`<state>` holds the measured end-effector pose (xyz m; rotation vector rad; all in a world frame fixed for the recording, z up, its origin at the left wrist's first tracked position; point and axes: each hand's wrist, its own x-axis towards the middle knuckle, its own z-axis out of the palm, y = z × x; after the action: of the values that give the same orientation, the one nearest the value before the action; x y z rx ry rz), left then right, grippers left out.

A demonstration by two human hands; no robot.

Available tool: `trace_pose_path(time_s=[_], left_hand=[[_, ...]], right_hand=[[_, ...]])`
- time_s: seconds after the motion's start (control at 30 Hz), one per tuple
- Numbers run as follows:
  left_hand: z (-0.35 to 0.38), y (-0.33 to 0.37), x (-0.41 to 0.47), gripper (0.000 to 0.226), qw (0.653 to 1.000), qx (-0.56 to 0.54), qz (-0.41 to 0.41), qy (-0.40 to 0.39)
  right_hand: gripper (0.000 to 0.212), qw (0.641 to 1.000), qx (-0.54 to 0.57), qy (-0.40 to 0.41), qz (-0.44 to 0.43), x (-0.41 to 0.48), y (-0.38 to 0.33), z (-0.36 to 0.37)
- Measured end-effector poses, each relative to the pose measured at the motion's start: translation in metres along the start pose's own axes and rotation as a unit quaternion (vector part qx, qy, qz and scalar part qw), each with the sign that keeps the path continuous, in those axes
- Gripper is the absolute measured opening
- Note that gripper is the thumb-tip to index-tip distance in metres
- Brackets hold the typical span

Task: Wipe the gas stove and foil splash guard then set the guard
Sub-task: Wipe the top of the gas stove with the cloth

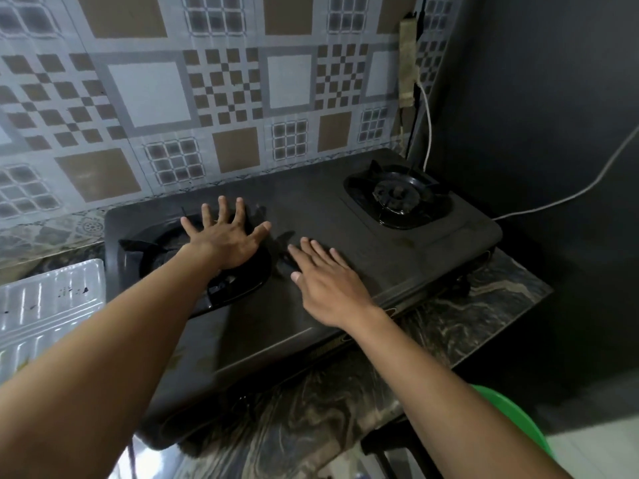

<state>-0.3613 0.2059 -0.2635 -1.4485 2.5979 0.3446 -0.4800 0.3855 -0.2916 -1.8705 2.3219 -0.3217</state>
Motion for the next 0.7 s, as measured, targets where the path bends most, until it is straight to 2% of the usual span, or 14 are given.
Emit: trace_pose_path(time_s=[0.13, 0.27, 0.47, 0.7], left_hand=[[0.004, -0.002, 0.000, 0.086, 1.000, 0.001, 0.003, 0.000], [0.001, -0.002, 0.001, 0.082, 1.000, 0.009, -0.001, -0.001], [0.004, 0.020, 0.002, 0.091, 0.999, -0.047, -0.018, -0.010], [0.012, 0.021, 0.007, 0.086, 0.999, -0.032, -0.033, 0.004]], right_hand=[[0.056, 1.000, -0.014, -0.012, -0.004, -0.011, 0.017, -0.004], [0.056, 0.998, -0.013, -0.021, 0.056, -0.012, 0.055, -0.018], [0.056, 0.989, -0.015, -0.023, 0.146, -0.018, 0.117, -0.041], [0.057, 0.975, -0.015, -0.009, 0.222, -0.023, 0.170, -0.052]])
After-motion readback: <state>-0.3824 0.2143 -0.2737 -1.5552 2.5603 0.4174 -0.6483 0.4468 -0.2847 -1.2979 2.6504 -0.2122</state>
